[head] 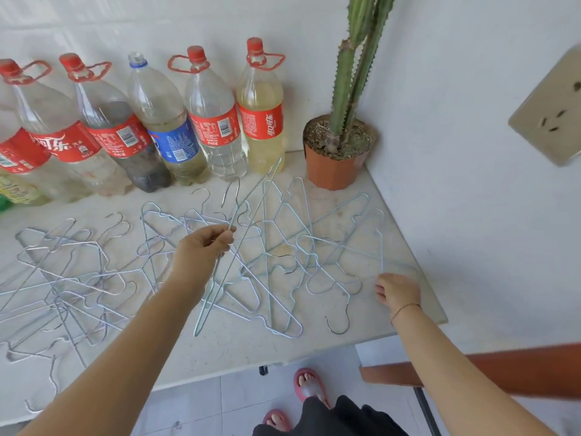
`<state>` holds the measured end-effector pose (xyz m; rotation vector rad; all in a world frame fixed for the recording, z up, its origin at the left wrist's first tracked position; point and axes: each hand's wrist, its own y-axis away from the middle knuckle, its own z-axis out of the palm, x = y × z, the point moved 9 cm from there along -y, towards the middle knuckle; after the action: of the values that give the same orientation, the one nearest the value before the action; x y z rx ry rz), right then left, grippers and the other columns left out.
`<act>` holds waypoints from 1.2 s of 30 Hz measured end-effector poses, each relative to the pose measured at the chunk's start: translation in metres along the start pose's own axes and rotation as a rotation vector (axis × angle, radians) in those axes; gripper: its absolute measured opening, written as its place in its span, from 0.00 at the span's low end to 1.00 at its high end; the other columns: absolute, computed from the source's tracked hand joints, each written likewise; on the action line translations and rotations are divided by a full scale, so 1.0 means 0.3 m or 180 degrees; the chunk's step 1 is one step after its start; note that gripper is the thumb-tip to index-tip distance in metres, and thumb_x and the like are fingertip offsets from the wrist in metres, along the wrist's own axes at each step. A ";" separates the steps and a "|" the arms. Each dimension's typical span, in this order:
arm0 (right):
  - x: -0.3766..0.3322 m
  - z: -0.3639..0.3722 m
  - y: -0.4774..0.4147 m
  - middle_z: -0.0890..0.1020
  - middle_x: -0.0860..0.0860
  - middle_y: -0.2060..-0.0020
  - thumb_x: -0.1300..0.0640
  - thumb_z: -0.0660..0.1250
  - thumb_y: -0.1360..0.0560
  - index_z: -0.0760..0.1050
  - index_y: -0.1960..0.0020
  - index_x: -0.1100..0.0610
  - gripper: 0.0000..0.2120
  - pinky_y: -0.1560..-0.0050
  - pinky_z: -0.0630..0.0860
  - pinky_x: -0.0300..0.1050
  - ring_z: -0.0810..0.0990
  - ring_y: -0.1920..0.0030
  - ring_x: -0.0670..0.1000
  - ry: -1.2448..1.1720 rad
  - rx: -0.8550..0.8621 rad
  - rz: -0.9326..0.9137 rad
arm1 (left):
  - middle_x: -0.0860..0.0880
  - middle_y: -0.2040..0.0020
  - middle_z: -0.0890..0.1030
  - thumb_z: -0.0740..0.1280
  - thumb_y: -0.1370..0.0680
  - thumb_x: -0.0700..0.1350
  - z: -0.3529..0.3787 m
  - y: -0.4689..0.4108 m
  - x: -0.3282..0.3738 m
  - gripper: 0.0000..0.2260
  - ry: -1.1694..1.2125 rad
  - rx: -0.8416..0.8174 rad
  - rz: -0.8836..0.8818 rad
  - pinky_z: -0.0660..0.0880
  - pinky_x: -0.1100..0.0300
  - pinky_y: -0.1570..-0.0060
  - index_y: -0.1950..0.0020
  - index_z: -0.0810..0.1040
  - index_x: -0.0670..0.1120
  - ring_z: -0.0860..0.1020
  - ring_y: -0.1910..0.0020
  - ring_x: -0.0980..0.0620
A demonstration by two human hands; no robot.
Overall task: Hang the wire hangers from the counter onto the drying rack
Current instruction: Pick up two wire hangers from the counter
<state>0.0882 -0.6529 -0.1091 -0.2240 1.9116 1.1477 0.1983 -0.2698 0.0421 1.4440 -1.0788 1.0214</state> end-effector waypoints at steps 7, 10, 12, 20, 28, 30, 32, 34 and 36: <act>0.047 0.059 0.041 0.69 0.57 0.70 0.69 0.61 0.28 0.67 0.67 0.58 0.11 0.73 0.68 0.35 0.70 0.72 0.49 -0.0853 -0.0283 0.0337 | 0.48 0.62 0.78 0.66 0.24 0.37 0.095 0.017 -0.052 0.07 -0.0033 -0.0167 -0.0144 0.72 0.72 0.64 0.47 0.80 0.42 0.73 0.65 0.54; 0.046 0.087 0.069 0.72 0.57 0.68 0.68 0.62 0.28 0.68 0.66 0.59 0.10 0.61 0.79 0.41 0.72 0.69 0.48 -0.1162 -0.0345 0.0444 | 0.48 0.63 0.78 0.67 0.24 0.37 0.110 0.022 -0.060 0.06 -0.0072 -0.0192 -0.0166 0.71 0.68 0.62 0.49 0.81 0.43 0.73 0.65 0.54; 0.047 0.099 0.087 0.77 0.60 0.61 0.66 0.63 0.26 0.69 0.65 0.61 0.09 0.46 0.78 0.48 0.77 0.63 0.51 -0.1283 -0.0345 0.0548 | 0.47 0.63 0.78 0.67 0.24 0.38 0.112 0.025 -0.062 0.06 -0.0102 -0.0196 -0.0169 0.71 0.67 0.61 0.50 0.81 0.44 0.73 0.65 0.53; -0.014 0.127 0.091 0.74 0.55 0.67 0.61 0.59 0.22 0.68 0.65 0.57 0.12 0.31 0.64 0.48 0.73 0.67 0.46 -0.1410 -0.0451 0.0353 | 0.48 0.63 0.78 0.67 0.24 0.38 0.094 0.041 -0.070 0.05 -0.0134 -0.0254 -0.0176 0.71 0.68 0.63 0.51 0.81 0.45 0.73 0.66 0.54; -0.142 0.173 0.136 0.78 0.47 0.66 0.60 0.62 0.24 0.74 0.60 0.54 0.07 0.58 0.71 0.36 0.77 0.61 0.45 -0.1329 -0.0801 -0.0228 | 0.48 0.63 0.77 0.66 0.24 0.38 0.046 0.050 -0.055 0.07 -0.0051 -0.0247 -0.0149 0.70 0.65 0.60 0.48 0.81 0.43 0.72 0.65 0.53; -0.173 0.184 0.162 0.80 0.49 0.60 0.59 0.63 0.23 0.75 0.56 0.55 0.04 0.54 0.75 0.38 0.80 0.56 0.46 -0.1297 -0.0839 -0.0313 | 0.48 0.64 0.77 0.67 0.24 0.38 0.029 0.051 -0.048 0.07 0.0004 -0.0236 -0.0161 0.70 0.64 0.60 0.48 0.81 0.42 0.72 0.65 0.53; -0.209 0.198 0.196 0.80 0.51 0.59 0.58 0.63 0.23 0.74 0.56 0.56 0.04 0.51 0.76 0.41 0.80 0.54 0.49 -0.1260 -0.0924 -0.0435 | 0.48 0.64 0.77 0.67 0.24 0.39 0.014 0.054 -0.039 0.07 0.0073 -0.0220 -0.0171 0.71 0.64 0.58 0.48 0.81 0.42 0.72 0.65 0.53; -0.239 0.214 0.237 0.81 0.53 0.58 0.58 0.63 0.23 0.75 0.55 0.56 0.03 0.49 0.76 0.43 0.81 0.53 0.51 -0.1212 -0.1033 -0.0539 | 0.48 0.64 0.77 0.67 0.24 0.39 0.000 0.058 -0.030 0.07 0.0129 -0.0211 -0.0173 0.71 0.63 0.57 0.47 0.81 0.42 0.72 0.65 0.53; -0.262 0.233 0.280 0.81 0.53 0.59 0.58 0.64 0.24 0.74 0.54 0.56 0.02 0.52 0.77 0.44 0.82 0.54 0.52 -0.1161 -0.1142 -0.0611 | 0.48 0.64 0.77 0.67 0.24 0.38 -0.015 0.063 -0.021 0.07 0.0216 -0.0209 -0.0170 0.71 0.63 0.58 0.47 0.81 0.41 0.72 0.65 0.53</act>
<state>0.1313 -0.5717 -0.0108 -0.3582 1.3315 1.2944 0.1784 -0.2662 0.0410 1.3691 -1.0107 0.9813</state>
